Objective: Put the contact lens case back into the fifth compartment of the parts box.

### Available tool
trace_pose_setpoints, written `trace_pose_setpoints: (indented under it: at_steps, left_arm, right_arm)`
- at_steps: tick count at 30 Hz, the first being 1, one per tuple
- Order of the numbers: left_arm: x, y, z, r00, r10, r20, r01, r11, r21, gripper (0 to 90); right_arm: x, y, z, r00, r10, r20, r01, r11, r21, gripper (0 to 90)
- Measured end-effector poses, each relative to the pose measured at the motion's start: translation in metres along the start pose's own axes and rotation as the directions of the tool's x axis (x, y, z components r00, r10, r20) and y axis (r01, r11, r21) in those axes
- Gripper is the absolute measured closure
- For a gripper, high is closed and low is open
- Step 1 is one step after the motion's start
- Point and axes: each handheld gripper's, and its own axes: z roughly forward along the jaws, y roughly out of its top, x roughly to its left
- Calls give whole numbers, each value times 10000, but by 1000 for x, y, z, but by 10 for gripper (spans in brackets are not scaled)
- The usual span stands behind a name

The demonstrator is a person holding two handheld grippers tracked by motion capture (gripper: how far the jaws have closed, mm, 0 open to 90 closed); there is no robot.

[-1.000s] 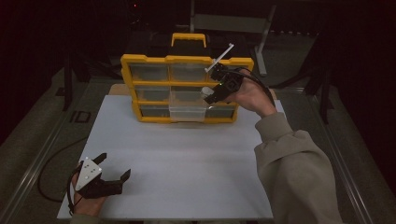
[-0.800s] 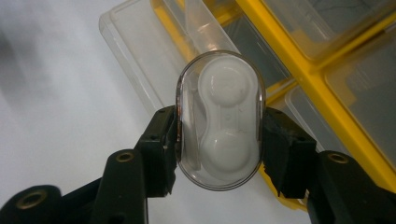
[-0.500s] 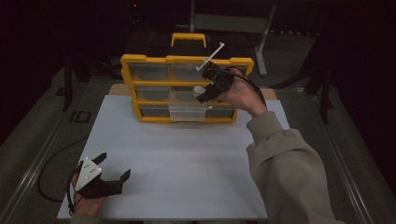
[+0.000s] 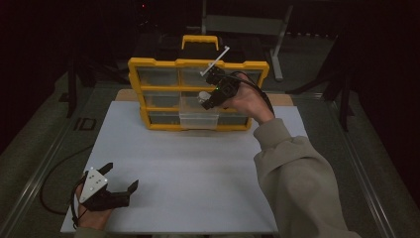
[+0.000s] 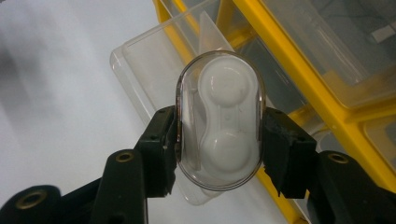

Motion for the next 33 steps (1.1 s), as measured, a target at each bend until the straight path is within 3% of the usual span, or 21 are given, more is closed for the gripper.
trace_pose_setpoints:
  at_steps: [33]
  left_arm:
    - [0, -1, 1, 10000, 63, 48, -64, 9999, 80, 0]
  right_arm:
    - [7, 8, 20, 10000, -11, 74, 7, 9991, 433, 486]
